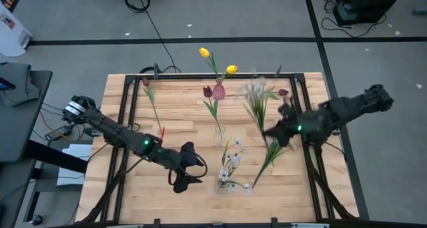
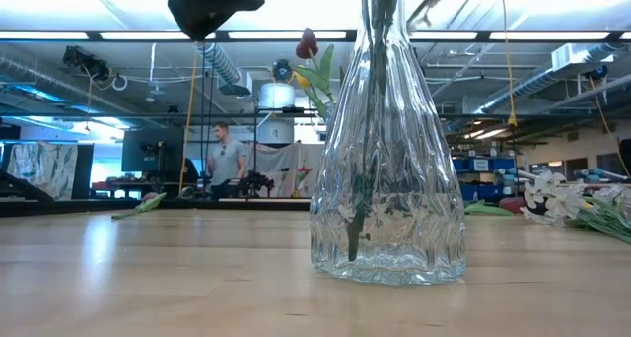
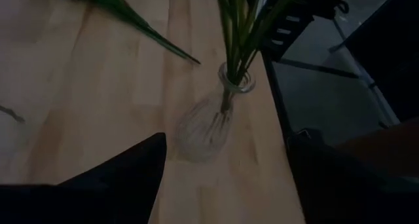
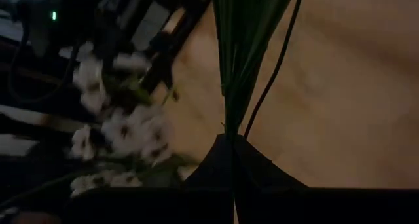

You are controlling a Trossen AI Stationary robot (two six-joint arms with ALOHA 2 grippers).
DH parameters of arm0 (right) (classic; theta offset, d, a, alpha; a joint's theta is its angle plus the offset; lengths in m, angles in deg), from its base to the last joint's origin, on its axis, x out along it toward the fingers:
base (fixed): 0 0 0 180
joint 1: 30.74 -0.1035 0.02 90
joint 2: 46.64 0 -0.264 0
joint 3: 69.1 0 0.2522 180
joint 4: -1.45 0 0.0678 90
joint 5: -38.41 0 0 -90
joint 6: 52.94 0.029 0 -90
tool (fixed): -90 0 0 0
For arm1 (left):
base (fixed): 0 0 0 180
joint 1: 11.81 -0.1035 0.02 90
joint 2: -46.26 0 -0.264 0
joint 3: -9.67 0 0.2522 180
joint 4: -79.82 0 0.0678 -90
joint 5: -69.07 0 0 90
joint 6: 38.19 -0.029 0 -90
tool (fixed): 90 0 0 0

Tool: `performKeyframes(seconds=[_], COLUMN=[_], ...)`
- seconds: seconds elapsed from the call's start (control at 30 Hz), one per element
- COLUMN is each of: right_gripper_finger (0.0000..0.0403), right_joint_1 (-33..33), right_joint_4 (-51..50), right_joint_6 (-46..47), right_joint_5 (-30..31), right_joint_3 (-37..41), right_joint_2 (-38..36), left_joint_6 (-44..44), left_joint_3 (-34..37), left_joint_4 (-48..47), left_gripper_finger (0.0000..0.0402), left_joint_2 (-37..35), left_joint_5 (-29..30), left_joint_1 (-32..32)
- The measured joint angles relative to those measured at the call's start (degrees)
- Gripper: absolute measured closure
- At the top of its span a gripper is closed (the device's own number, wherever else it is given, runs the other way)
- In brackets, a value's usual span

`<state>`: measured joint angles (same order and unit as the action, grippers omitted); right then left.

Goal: Sort flowers into vase by color
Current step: Put the bottom white flowers into the bottom transparent vase

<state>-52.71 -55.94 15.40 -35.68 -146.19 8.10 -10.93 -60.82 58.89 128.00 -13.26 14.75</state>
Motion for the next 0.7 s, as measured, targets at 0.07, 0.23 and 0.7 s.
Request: performKeyframes(seconds=[0.07, 0.23, 0.7], right_gripper_finger=[0.0400, 0.0400, 0.0400], right_joint_1=[-4.89, -14.77, -22.74], right_joint_4=[3.33, 13.99, 33.63], right_joint_6=[5.60, 16.21, 23.63], right_joint_5=[3.68, 19.02, 43.24], right_joint_3=[2.04, 6.89, 9.03], right_joint_2=[1.54, 6.60, 28.44], left_joint_6=[0.29, 0.39, 2.05], left_joint_3=[0.00, 0.00, 0.02], left_joint_4=[0.02, 0.07, 2.87], left_gripper_finger=[0.0076, 0.0076, 0.0076], left_joint_2=[0.02, 0.02, 0.02], left_joint_5=[-0.03, 0.03, 0.75], left_joint_1=[0.36, 1.25, 1.30])
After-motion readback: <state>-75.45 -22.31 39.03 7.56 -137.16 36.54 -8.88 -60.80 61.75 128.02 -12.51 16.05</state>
